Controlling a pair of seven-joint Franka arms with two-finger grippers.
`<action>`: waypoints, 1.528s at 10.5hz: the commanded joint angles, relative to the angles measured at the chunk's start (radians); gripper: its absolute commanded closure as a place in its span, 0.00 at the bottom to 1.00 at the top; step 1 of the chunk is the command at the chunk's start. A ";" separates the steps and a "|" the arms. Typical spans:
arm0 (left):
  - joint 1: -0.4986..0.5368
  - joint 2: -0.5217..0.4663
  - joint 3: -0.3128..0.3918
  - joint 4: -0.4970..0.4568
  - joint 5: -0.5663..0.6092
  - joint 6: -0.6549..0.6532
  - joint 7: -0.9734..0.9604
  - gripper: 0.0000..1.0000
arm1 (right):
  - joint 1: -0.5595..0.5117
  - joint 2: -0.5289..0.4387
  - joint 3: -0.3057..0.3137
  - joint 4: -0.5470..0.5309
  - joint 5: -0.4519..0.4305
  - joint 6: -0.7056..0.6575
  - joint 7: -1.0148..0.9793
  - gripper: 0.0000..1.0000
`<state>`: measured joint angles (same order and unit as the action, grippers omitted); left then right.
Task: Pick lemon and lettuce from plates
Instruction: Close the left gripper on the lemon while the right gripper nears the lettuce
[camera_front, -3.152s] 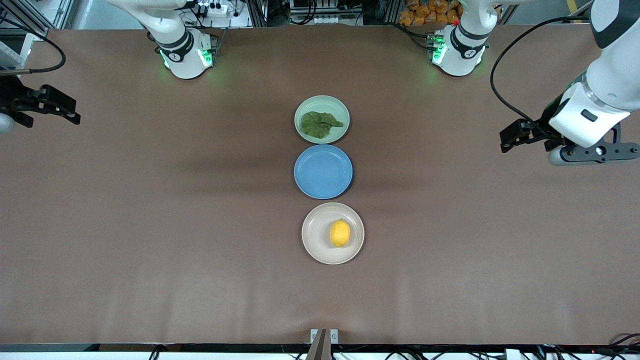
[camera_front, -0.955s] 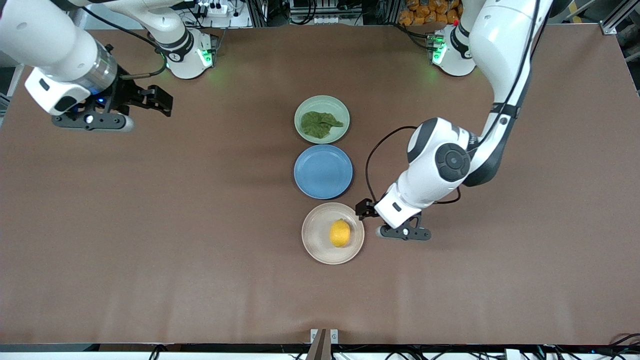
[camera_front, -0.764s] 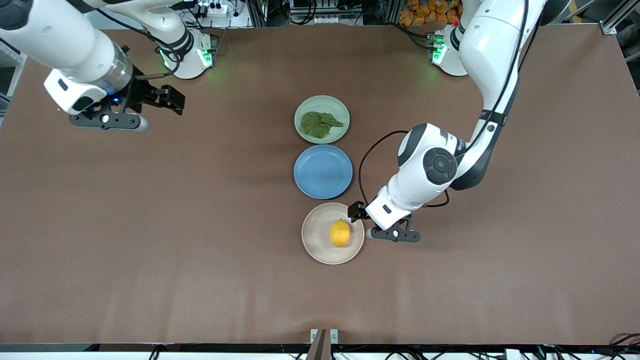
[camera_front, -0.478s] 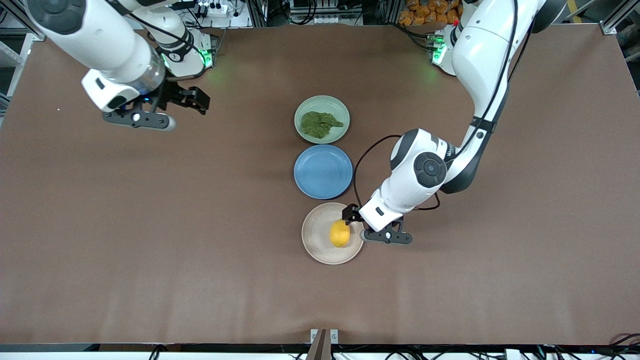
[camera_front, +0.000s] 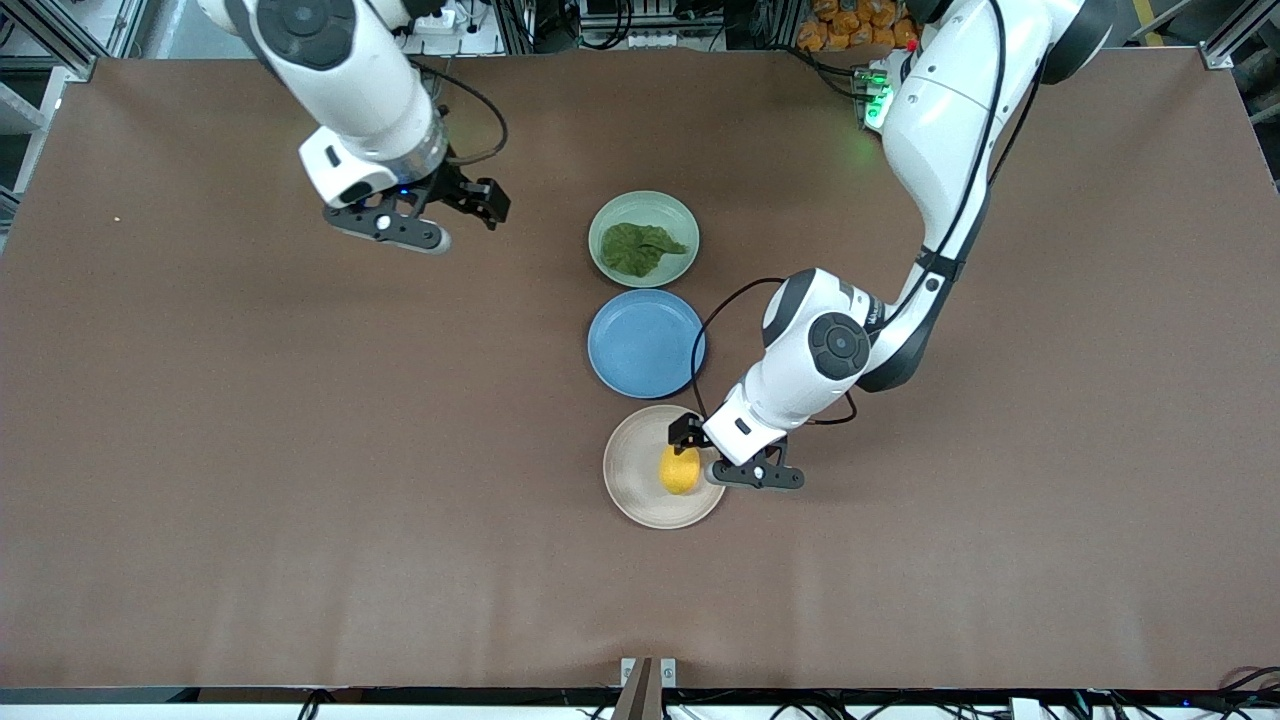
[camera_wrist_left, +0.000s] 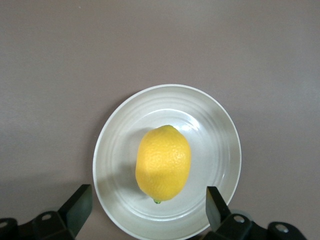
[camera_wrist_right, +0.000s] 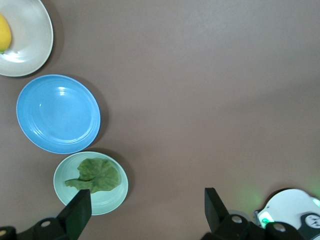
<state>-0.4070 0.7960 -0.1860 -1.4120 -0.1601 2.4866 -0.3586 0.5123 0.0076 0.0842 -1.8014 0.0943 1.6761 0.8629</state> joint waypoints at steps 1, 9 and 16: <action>-0.021 0.052 0.008 0.054 -0.025 0.024 -0.017 0.00 | 0.070 0.021 -0.006 -0.019 0.018 0.046 0.106 0.00; -0.055 0.127 0.019 0.096 -0.025 0.092 -0.054 0.00 | 0.259 0.127 -0.008 -0.021 0.039 0.184 0.330 0.00; -0.061 0.167 0.020 0.097 -0.024 0.168 -0.092 0.00 | 0.363 0.278 -0.008 -0.022 0.028 0.330 0.467 0.00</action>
<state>-0.4477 0.9412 -0.1789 -1.3441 -0.1610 2.6307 -0.4075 0.8612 0.2918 0.0827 -1.8304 0.1151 2.0077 1.3062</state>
